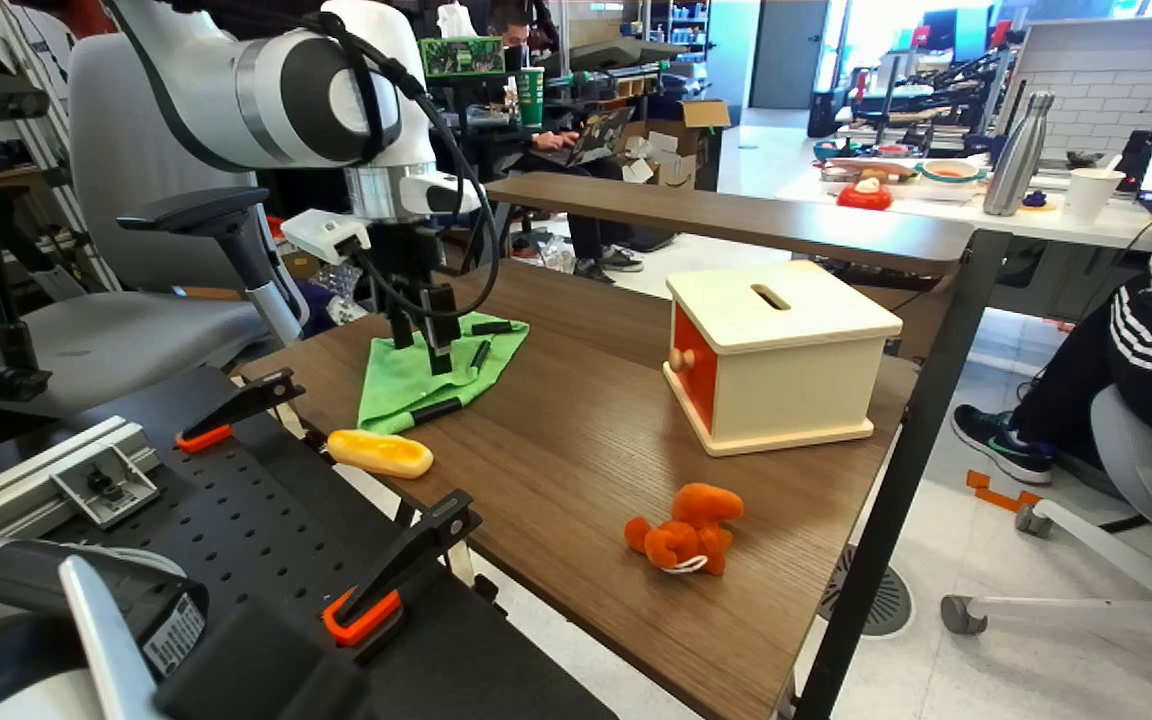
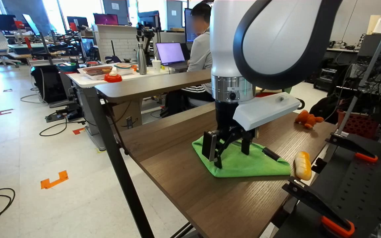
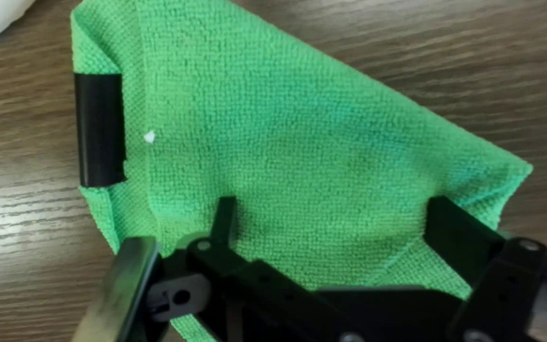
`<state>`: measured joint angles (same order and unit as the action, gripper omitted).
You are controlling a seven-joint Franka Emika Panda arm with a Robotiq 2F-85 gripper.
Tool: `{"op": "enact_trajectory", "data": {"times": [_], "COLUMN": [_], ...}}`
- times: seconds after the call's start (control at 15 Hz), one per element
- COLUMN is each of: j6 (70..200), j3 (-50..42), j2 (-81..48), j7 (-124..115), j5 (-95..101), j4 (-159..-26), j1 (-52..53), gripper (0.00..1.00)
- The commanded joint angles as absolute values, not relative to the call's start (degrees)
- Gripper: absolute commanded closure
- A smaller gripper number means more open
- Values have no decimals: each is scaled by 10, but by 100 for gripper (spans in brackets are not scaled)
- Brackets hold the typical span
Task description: Move the green towel to the right.
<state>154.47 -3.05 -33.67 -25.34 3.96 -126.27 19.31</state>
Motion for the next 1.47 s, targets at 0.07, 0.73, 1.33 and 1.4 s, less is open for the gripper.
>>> {"op": "enact_trajectory", "data": {"times": [0.07,0.73,1.33,1.4], "j6": [1555,1540,1525,1525], "j3": [-61,-101,-137,-139], "j2": [-358,-388,-424,-426], "j7": [-275,-286,-322,-325], "j5": [57,39,36,36], "j4": [-1240,-1175,-1121,-1118], "j1": [218,186,165,165], "gripper": [0,0,0,0]}}
